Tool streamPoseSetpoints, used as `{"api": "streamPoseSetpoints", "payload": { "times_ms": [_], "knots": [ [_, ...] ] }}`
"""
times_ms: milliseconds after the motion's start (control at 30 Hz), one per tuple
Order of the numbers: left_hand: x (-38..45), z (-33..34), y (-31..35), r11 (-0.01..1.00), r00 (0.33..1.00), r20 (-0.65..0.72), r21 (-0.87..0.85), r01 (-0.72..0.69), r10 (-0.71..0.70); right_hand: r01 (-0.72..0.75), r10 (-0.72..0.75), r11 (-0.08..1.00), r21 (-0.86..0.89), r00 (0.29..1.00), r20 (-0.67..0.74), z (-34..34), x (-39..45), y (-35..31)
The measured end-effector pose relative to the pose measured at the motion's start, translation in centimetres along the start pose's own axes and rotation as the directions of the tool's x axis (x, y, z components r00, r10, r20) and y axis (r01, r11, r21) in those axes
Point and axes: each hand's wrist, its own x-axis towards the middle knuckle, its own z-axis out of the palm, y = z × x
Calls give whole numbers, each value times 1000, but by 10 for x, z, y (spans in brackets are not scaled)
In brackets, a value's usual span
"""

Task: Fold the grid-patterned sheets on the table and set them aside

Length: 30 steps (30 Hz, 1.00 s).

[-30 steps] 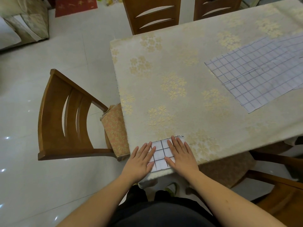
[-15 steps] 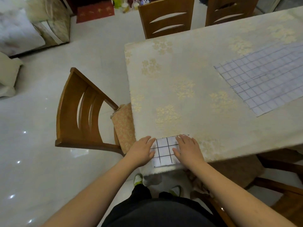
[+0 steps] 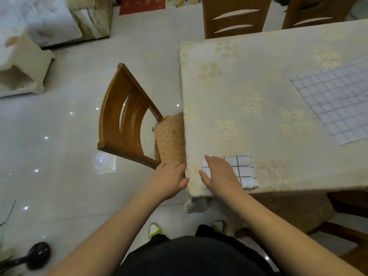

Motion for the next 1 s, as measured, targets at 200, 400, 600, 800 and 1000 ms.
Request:
{"api": "streamPoseSetpoints", "payload": {
  "times_ms": [200,400,600,800,1000],
  "knots": [
    [-49,8,-64,994,994,-46,-40,101,-103,107,-108,992,-68,994,-13,23,5,-81],
    [-117,18,-154,987,976,-145,-23,159,-161,168,-165,975,-146,986,32,55,11,-177],
    [-174,25,-237,972,949,-208,-50,230,-235,202,-194,957,-207,979,61,91,22,-271],
    [-209,27,-287,949,925,-214,-90,301,-313,274,-260,924,-265,962,87,103,30,-330],
    [-207,21,-321,938,913,-220,-112,327,-344,315,-299,899,-304,949,99,97,56,-358]
  ]
}}
